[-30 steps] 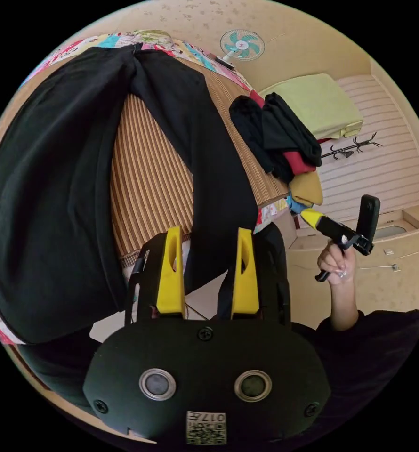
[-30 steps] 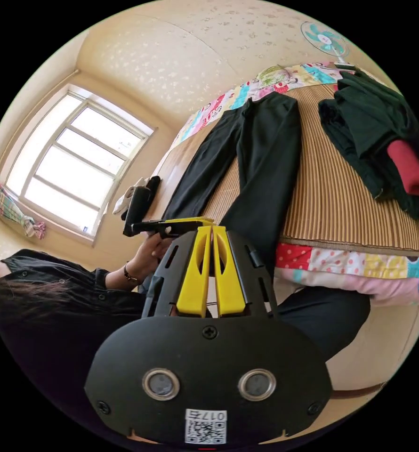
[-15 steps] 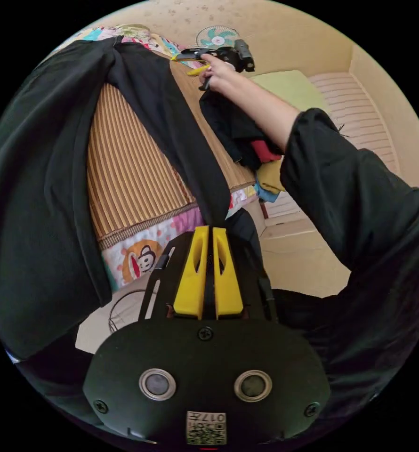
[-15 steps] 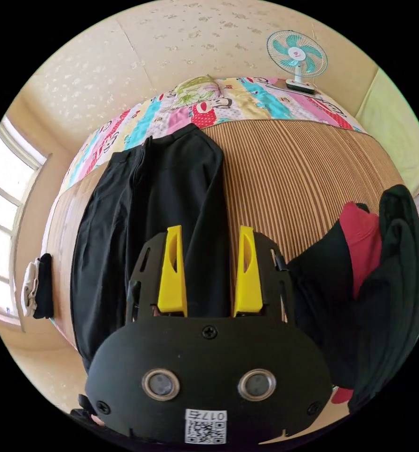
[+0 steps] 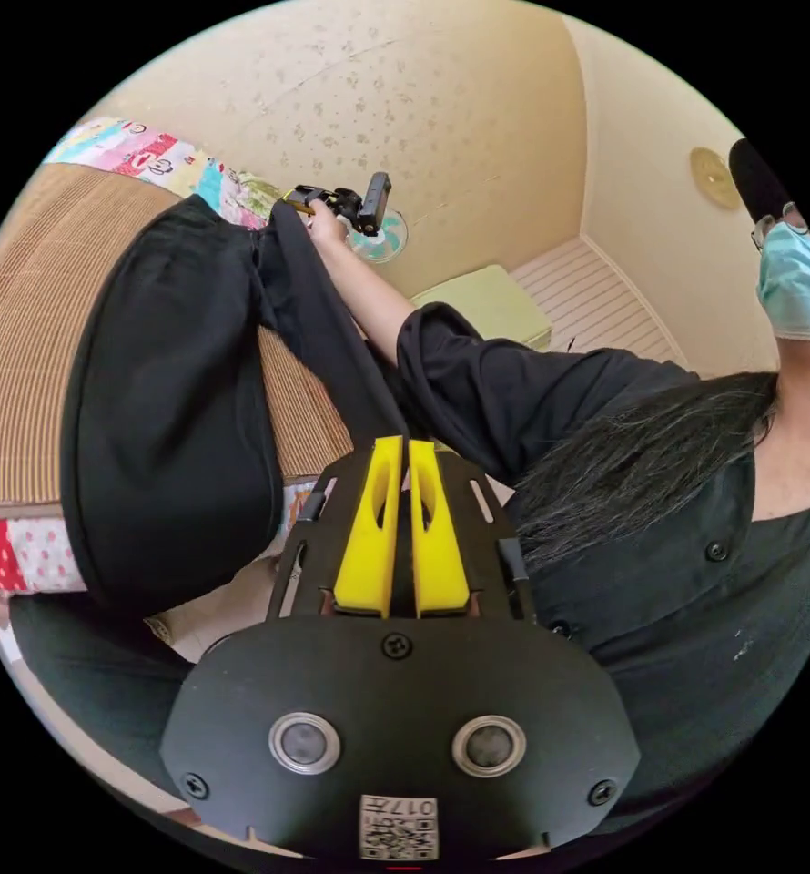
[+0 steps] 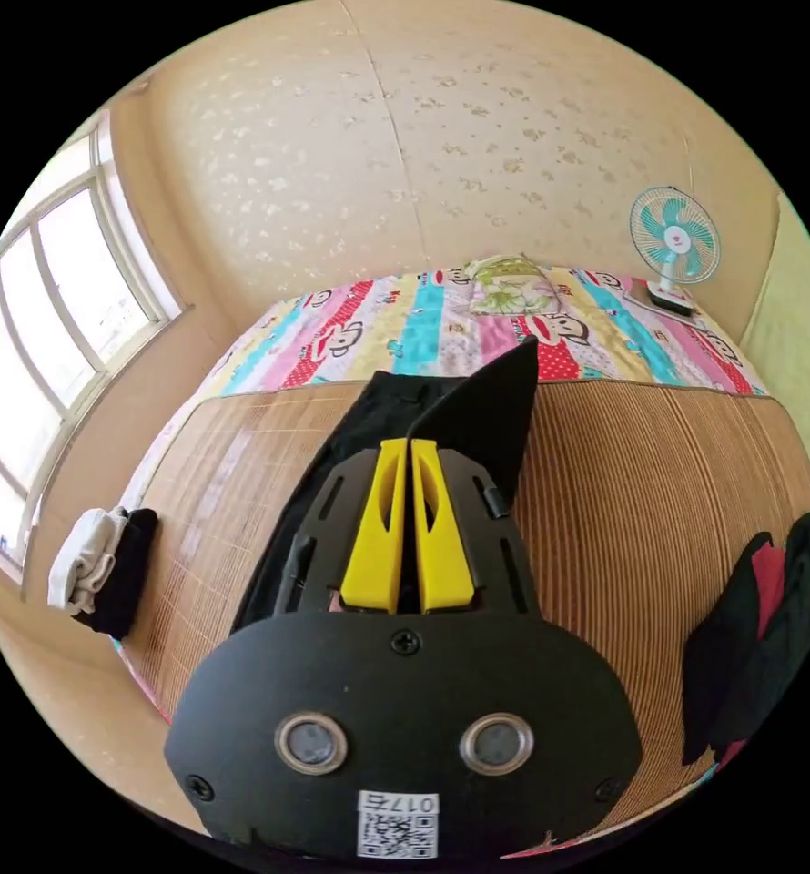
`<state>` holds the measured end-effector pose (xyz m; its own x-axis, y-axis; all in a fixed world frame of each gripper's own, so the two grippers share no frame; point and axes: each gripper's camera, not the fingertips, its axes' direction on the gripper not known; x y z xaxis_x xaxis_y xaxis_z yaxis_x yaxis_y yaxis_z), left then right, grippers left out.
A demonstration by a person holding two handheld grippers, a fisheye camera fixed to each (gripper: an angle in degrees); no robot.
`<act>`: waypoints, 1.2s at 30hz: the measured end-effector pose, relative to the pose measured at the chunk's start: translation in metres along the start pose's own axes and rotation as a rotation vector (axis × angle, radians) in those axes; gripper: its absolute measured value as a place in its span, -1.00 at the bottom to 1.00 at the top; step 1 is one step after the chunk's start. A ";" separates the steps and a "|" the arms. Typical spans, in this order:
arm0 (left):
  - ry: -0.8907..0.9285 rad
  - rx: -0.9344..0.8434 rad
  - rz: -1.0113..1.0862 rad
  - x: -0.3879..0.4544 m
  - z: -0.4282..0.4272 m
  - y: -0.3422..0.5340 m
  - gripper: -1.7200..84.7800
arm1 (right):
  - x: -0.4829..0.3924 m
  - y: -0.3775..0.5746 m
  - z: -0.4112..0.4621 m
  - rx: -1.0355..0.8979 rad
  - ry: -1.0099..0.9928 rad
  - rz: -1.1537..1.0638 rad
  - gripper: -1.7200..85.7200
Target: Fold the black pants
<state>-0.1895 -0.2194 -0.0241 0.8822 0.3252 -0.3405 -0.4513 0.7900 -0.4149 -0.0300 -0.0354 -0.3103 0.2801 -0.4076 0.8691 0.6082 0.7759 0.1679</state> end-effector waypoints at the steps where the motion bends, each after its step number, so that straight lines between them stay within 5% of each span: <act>1: -0.059 0.053 -0.037 -0.003 -0.027 0.010 -0.96 | -0.029 -0.005 0.008 0.002 -0.096 -0.025 -0.93; 5: -0.223 0.191 -0.179 -0.025 -0.093 0.045 -0.93 | -0.109 0.002 0.066 -0.146 -0.272 -0.099 -0.90; 10: -0.416 0.270 -0.460 -0.078 -0.156 0.089 -0.78 | -0.106 0.061 0.063 -0.221 -0.332 -0.057 -0.83; 17: -0.523 0.132 -0.351 -0.115 -0.142 0.025 -0.72 | -0.011 0.233 -0.017 -0.303 -0.197 -0.040 -0.75; 23: -0.559 -0.066 -0.388 -0.160 -0.079 -0.023 -0.71 | 0.010 0.339 -0.041 -0.328 -0.371 0.028 -0.73; 28: -0.629 -0.009 -0.381 -0.129 -0.069 -0.018 -0.91 | -0.009 0.349 -0.041 -0.437 -0.363 -0.056 -0.87; 31: -0.503 0.063 -0.267 -0.096 -0.079 -0.011 -0.92 | 0.017 0.342 -0.074 -0.346 -0.480 -0.002 -0.89; 36: -0.590 0.034 -0.367 -0.100 -0.083 -0.003 -0.83 | 0.056 0.349 -0.091 -0.369 -0.448 -0.097 -0.86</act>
<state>-0.2872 -0.2979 -0.0589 0.9067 0.2544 0.3364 -0.1138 0.9156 -0.3856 0.2654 0.1684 -0.2456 -0.0824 -0.1629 0.9832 0.8564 0.4930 0.1535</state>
